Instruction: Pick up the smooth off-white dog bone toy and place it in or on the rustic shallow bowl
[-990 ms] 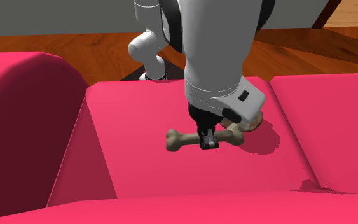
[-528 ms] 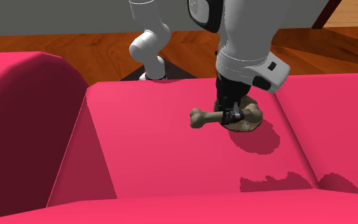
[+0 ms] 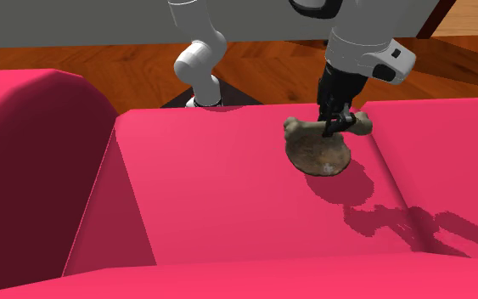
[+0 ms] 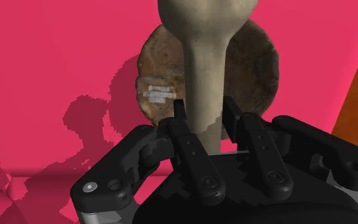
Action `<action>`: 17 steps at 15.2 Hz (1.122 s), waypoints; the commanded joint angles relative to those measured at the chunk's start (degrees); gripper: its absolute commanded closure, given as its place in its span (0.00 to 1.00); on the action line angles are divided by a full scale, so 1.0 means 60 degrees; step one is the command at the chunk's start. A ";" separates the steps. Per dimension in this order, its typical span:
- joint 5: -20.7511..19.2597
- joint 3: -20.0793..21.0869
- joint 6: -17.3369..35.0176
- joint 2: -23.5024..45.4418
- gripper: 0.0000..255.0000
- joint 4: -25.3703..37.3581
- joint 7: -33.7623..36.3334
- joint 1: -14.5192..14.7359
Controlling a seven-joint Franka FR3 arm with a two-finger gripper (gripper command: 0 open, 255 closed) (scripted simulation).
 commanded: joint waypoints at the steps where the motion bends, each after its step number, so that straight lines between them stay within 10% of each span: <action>1: -0.0047 0.0235 0.0009 -0.0150 1.00 -0.0156 0.0412 0.0150; 17: -0.0065 0.0177 0.1806 -0.0117 1.00 -0.1922 0.0410 0.0111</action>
